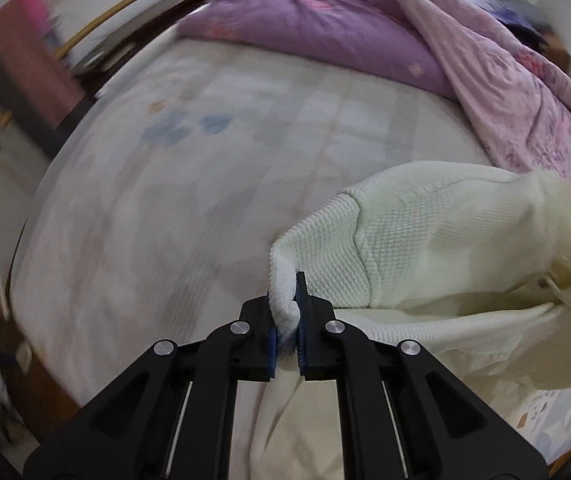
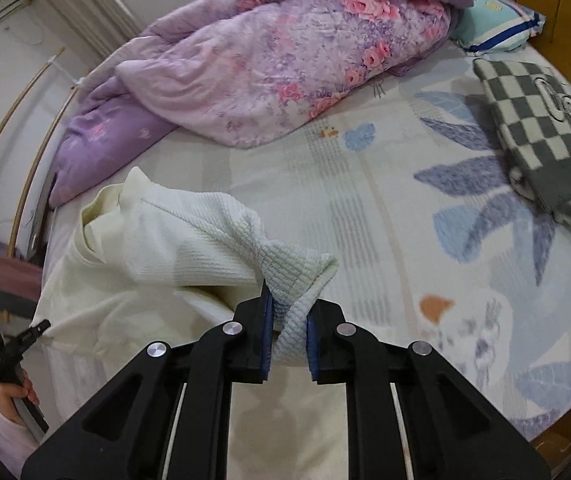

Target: Fold large clothes

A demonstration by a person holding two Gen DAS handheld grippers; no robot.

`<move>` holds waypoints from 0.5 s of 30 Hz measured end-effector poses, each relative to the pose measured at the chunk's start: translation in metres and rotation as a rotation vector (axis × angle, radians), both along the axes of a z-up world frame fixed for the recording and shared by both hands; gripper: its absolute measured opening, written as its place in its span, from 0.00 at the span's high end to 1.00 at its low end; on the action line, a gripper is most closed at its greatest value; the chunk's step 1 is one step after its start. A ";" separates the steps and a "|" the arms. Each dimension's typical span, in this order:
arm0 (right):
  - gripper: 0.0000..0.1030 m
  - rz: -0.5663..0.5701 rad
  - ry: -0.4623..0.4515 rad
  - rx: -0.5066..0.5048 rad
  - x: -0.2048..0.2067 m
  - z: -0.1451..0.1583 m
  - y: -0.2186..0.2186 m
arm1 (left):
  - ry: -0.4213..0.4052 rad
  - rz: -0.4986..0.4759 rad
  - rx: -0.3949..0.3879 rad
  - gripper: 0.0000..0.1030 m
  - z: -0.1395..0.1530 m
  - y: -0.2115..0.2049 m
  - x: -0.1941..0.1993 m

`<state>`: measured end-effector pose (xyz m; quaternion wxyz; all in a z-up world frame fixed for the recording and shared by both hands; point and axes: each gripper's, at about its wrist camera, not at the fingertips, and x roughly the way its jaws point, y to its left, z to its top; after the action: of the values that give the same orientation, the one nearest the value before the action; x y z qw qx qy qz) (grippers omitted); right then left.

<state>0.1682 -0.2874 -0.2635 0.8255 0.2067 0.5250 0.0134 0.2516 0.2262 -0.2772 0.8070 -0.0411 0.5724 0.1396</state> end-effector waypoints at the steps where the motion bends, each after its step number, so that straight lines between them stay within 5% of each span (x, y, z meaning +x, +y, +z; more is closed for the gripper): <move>1: 0.88 0.015 -0.006 -0.005 -0.021 -0.003 0.002 | 0.013 0.019 0.006 0.93 -0.002 0.003 -0.018; 6: 0.86 0.047 0.123 -0.015 -0.115 -0.071 0.006 | 0.179 0.119 -0.049 0.93 -0.053 0.019 -0.118; 10: 0.79 0.069 0.464 -0.008 -0.172 -0.156 0.016 | 0.411 0.121 -0.156 0.88 -0.113 0.019 -0.186; 13: 0.78 0.022 0.448 0.065 -0.195 -0.145 0.019 | 0.496 0.079 -0.165 0.87 -0.115 0.011 -0.210; 15: 0.66 0.012 0.395 0.091 -0.196 -0.129 0.020 | 0.501 0.024 -0.196 0.86 -0.102 0.003 -0.213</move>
<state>-0.0278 -0.2675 -0.3923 0.6961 0.2393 0.6768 0.0012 0.0383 0.2295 -0.3787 0.6307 -0.0900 0.7645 0.0988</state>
